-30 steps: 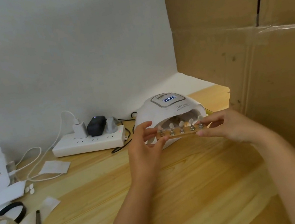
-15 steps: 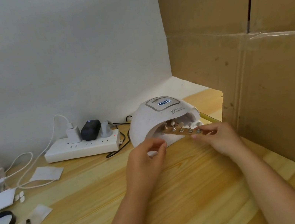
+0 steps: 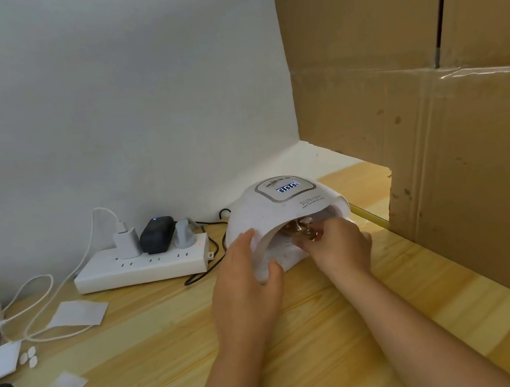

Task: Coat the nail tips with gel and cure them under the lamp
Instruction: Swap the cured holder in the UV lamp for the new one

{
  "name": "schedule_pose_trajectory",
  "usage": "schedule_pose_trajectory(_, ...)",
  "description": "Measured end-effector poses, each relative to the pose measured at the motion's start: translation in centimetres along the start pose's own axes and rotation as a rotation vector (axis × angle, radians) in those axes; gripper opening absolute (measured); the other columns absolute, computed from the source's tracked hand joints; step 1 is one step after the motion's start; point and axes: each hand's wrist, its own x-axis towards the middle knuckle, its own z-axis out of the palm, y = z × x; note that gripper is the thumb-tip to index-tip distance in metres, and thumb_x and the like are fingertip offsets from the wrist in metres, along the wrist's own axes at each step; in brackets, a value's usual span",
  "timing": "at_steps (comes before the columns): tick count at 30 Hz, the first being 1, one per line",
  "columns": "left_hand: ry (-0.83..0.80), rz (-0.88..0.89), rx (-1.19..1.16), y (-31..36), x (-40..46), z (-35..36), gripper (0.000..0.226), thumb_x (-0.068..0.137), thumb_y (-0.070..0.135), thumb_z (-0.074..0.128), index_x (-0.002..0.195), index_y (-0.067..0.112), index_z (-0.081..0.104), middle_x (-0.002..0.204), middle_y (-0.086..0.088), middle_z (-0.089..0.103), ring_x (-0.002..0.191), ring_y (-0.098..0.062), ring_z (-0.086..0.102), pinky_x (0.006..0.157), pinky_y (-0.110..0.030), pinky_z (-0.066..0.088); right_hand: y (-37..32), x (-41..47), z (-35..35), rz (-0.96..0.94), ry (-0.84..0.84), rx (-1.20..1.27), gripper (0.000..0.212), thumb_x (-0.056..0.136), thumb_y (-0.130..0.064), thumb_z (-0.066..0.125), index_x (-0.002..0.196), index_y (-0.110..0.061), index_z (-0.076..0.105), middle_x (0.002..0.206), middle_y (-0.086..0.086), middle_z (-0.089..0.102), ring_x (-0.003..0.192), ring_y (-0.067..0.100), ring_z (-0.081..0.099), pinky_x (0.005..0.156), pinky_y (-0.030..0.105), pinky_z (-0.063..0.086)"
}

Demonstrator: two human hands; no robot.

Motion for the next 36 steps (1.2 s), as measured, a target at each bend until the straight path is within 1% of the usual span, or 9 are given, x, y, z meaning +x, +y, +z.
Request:
schedule_pose_trajectory(5,0.012,-0.054,-0.03,-0.2,0.4,0.1,0.051,0.084,0.022,0.057,0.133,0.029,0.041,0.131,0.013,0.049,0.115,-0.001,0.042,0.075,-0.006,0.025,-0.6,-0.8,0.9,-0.064,-0.009,-0.012,0.025,0.088,-0.04,0.054,0.087,-0.019,0.067,0.089,-0.001,0.067,0.092,0.021,0.058,0.072,0.028,0.022)
schedule_pose_trajectory(10,0.01,-0.066,-0.052,-0.3,0.5,0.1,0.05,0.085,0.02,0.057,0.132,0.028,0.042,0.131,0.011,0.05,0.116,-0.003,0.043,0.08,-0.01,0.028,-0.5,-1.2,0.5,-0.112,-0.058,0.076,0.016,0.087,-0.028,0.054,0.092,-0.02,0.068,0.09,0.0,0.067,0.094,0.025,0.057,0.072,0.027,0.025)
schedule_pose_trajectory(21,0.018,-0.068,-0.082,-0.5,0.6,0.2,0.049,0.084,0.019,0.058,0.131,0.025,0.044,0.131,0.008,0.051,0.117,-0.005,0.044,0.075,-0.003,0.024,-0.5,-1.3,0.9,-0.061,-0.033,0.091,0.023,0.087,-0.042,0.057,0.105,-0.031,0.066,0.096,-0.006,0.066,0.096,0.016,0.059,0.071,0.025,0.027)
schedule_pose_trajectory(25,0.015,-0.065,-0.096,-0.6,0.7,0.1,0.048,0.085,0.018,0.058,0.131,0.024,0.044,0.131,0.008,0.05,0.114,-0.002,0.043,0.074,0.001,0.023,0.3,-0.9,0.2,-0.083,-0.07,0.157,0.024,0.084,-0.043,0.061,0.1,-0.027,0.068,0.076,-0.01,0.058,0.085,0.015,0.059,0.07,0.025,0.033)
schedule_pose_trajectory(28,0.001,-0.074,-0.097,-0.5,0.6,0.1,0.048,0.086,0.021,0.057,0.132,0.027,0.042,0.131,0.01,0.049,0.11,0.002,0.04,0.08,-0.008,0.027,1.5,0.0,-0.5,-0.05,-0.029,0.18,0.025,0.083,-0.043,0.062,0.096,-0.022,0.069,0.07,-0.013,0.05,0.074,0.014,0.054,0.061,0.025,0.034)
schedule_pose_trajectory(30,-0.001,-0.077,-0.107,-0.4,0.5,0.0,0.048,0.086,0.021,0.057,0.132,0.027,0.042,0.13,0.011,0.048,0.106,0.005,0.037,0.082,-0.014,0.03,2.2,0.6,-0.6,-0.019,-0.033,0.13,0.026,0.085,-0.037,0.062,0.105,-0.021,0.067,0.075,-0.01,0.055,0.078,0.017,0.056,0.06,0.024,0.034)
schedule_pose_trajectory(32,-0.002,-0.08,-0.123,-0.4,0.5,0.0,0.048,0.086,0.02,0.057,0.132,0.027,0.042,0.13,0.01,0.048,0.105,0.005,0.036,0.083,-0.016,0.03,2.3,0.9,-0.5,0.011,-0.081,0.074,0.031,0.086,-0.039,0.059,0.112,-0.022,0.063,0.091,-0.002,0.064,0.091,0.022,0.06,0.066,0.025,0.037)
schedule_pose_trajectory(34,-0.005,-0.087,-0.133,-0.4,0.5,0.0,0.048,0.086,0.02,0.056,0.132,0.027,0.042,0.13,0.011,0.047,0.105,0.006,0.036,0.082,-0.016,0.029,2.1,1.3,-0.2,0.027,-0.109,0.043,0.032,0.087,-0.042,0.056,0.11,-0.022,0.064,0.102,0.002,0.067,0.097,0.024,0.06,0.069,0.026,0.038)
schedule_pose_trajectory(36,-0.002,-0.088,-0.139,-0.4,0.5,0.0,0.048,0.087,0.02,0.056,0.132,0.028,0.042,0.129,0.012,0.047,0.104,0.006,0.035,0.082,-0.015,0.029,1.8,1.5,-0.1,0.017,-0.098,0.025,0.027,0.087,-0.041,0.055,0.102,-0.021,0.067,0.1,0.003,0.068,0.094,0.024,0.06,0.068,0.025,0.036)
